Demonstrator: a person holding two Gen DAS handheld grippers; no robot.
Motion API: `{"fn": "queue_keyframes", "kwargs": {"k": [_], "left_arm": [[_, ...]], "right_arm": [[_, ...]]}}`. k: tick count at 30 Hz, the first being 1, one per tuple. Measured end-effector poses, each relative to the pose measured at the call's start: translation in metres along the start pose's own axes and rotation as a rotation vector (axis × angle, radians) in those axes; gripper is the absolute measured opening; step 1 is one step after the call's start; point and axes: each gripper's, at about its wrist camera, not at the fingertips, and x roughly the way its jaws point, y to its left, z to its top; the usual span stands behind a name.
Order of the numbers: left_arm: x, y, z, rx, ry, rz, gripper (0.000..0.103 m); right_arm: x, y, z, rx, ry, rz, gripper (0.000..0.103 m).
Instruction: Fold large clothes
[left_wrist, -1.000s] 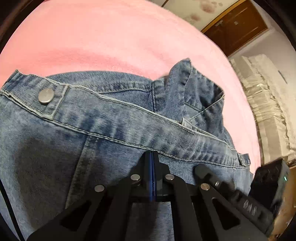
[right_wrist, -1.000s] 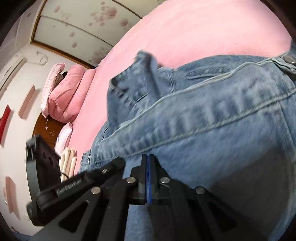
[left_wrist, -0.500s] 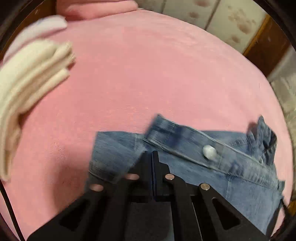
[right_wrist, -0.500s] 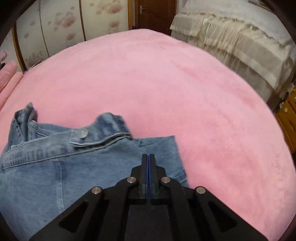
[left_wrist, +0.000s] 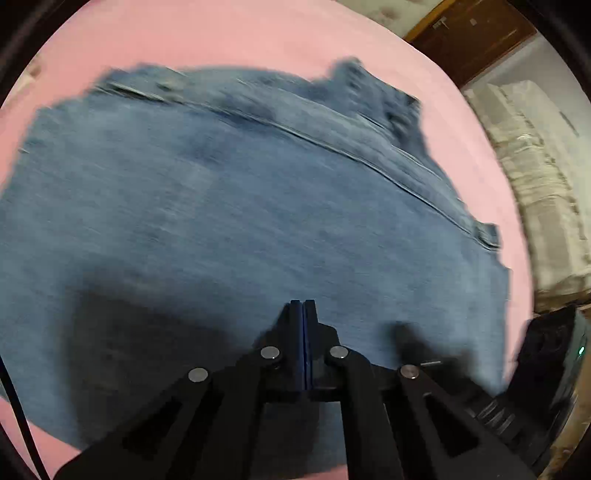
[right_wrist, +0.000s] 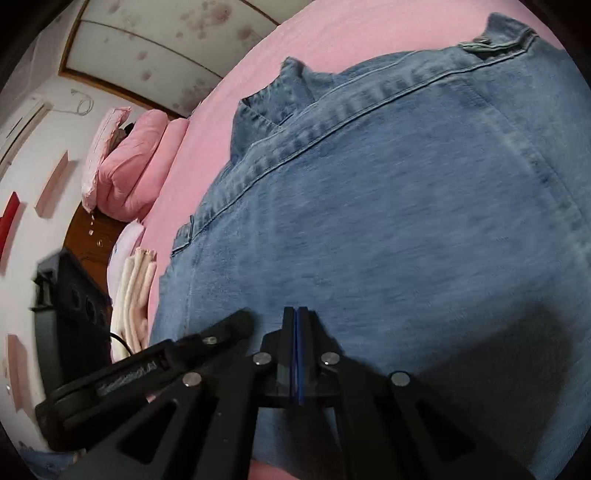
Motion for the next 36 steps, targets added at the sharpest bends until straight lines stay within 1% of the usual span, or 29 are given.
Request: {"fn": "queue_keyframes", "kwargs": {"k": [1, 2, 4, 5, 6, 7, 8, 9, 10, 11, 12, 13, 15, 17, 18, 19, 20, 22, 23, 24, 25, 27, 28, 30, 31, 32, 34, 35, 36], "left_arm": [[-0.009, 0.013, 0.001, -0.008, -0.041, 0.039, 0.001], [-0.022, 0.03, 0.004, -0.024, -0.085, 0.112, 0.001], [-0.038, 0.069, 0.012, -0.041, -0.132, 0.361, 0.001], [-0.042, 0.091, 0.014, -0.056, -0.134, 0.449, 0.002], [-0.044, 0.119, 0.015, -0.094, -0.116, 0.469, 0.002], [-0.046, 0.146, 0.014, -0.142, -0.111, 0.401, 0.001], [-0.048, 0.163, 0.012, -0.175, -0.12, 0.314, 0.001], [-0.051, 0.175, 0.011, -0.204, -0.125, 0.256, 0.001], [-0.053, 0.177, 0.012, -0.208, -0.121, 0.259, 0.001], [-0.055, 0.17, 0.013, -0.198, -0.116, 0.304, 0.001], [-0.055, 0.162, 0.015, -0.189, -0.116, 0.345, 0.001], [-0.055, 0.149, 0.015, -0.174, -0.115, 0.386, 0.001], [-0.057, 0.124, 0.008, -0.165, -0.126, 0.314, 0.001], [-0.059, 0.095, -0.007, -0.203, -0.145, 0.126, 0.002], [-0.053, 0.076, -0.018, -0.218, -0.111, 0.002, 0.002], [-0.045, 0.06, -0.03, -0.223, -0.058, -0.083, 0.002], [-0.032, 0.041, -0.043, -0.224, 0.014, -0.141, 0.002], [-0.019, 0.021, -0.06, -0.227, 0.065, -0.168, 0.002], [-0.014, 0.014, -0.071, -0.233, 0.077, -0.173, 0.002], [-0.012, 0.01, -0.075, -0.236, 0.075, -0.164, 0.002], [-0.01, 0.006, -0.077, -0.24, 0.061, -0.158, 0.002], [-0.014, 0.017, -0.082, -0.258, 0.08, -0.166, 0.002], [-0.016, 0.022, -0.084, -0.262, 0.099, -0.15, 0.002], [-0.017, 0.038, -0.081, -0.239, 0.109, -0.128, 0.001], [-0.025, 0.047, -0.079, -0.213, 0.094, -0.108, 0.001], [-0.038, 0.058, -0.08, -0.193, 0.077, -0.069, 0.001], [-0.061, 0.074, -0.067, -0.118, 0.025, 0.101, 0.001], [-0.071, 0.09, -0.065, -0.092, 0.006, 0.187, 0.001], [-0.076, 0.105, -0.063, -0.088, 0.001, 0.259, 0.001]], "right_arm": [[-0.011, -0.011, 0.007, -0.015, -0.002, -0.028, 0.0], [-0.02, -0.021, 0.014, -0.022, -0.005, -0.048, 0.0], [-0.05, -0.051, 0.032, -0.034, -0.034, -0.133, 0.0], [-0.065, -0.065, 0.039, -0.03, -0.053, -0.211, 0.0], [-0.08, -0.08, 0.044, -0.022, -0.072, -0.261, 0.0], [-0.097, -0.1, 0.05, 0.001, -0.097, -0.342, 0.0], [-0.114, -0.117, 0.054, 0.02, -0.122, -0.422, 0.0], [-0.124, -0.124, 0.055, 0.015, -0.136, -0.486, 0.0], [-0.131, -0.127, 0.057, -0.003, -0.144, -0.57, 0.0], [-0.134, -0.124, 0.057, -0.016, -0.158, -0.747, 0.0], [-0.136, -0.122, 0.058, -0.01, -0.17, -0.853, 0.0], [-0.141, -0.12, 0.054, 0.032, -0.208, -0.832, 0.0], [-0.146, -0.109, 0.043, 0.105, -0.278, -0.743, 0.0], [-0.142, -0.077, 0.024, 0.087, -0.335, -0.686, 0.0], [-0.135, -0.062, 0.017, 0.066, -0.349, -0.665, 0.001], [-0.124, -0.038, 0.008, 0.044, -0.342, -0.567, 0.002], [-0.116, -0.03, -0.002, 0.043, -0.318, -0.475, 0.002], [-0.086, -0.005, -0.021, 0.04, -0.221, -0.228, 0.002], [-0.07, 0.009, -0.031, 0.016, -0.171, -0.152, 0.002], [-0.058, 0.019, -0.038, -0.013, -0.119, -0.114, 0.002], [-0.042, 0.029, -0.048, -0.045, -0.045, -0.11, 0.002], [-0.024, 0.03, -0.061, -0.038, 0.041, -0.084, 0.002], [-0.015, 0.027, -0.07, -0.02, 0.075, -0.05, 0.001], [-0.018, 0.02, -0.072, -0.03, 0.088, -0.012, 0.0], [-0.026, 0.01, -0.069, -0.051, 0.101, -0.029, 0.0], [-0.032, 0.001, -0.065, -0.058, 0.114, -0.039, 0.0], [-0.053, -0.02, -0.048, -0.064, 0.133, -0.028, 0.0], [-0.07, -0.031, -0.038, -0.103, 0.117, -0.139, 0.0], [-0.088, -0.04, -0.03, -0.125, 0.111, -0.168, 0.0]]}}
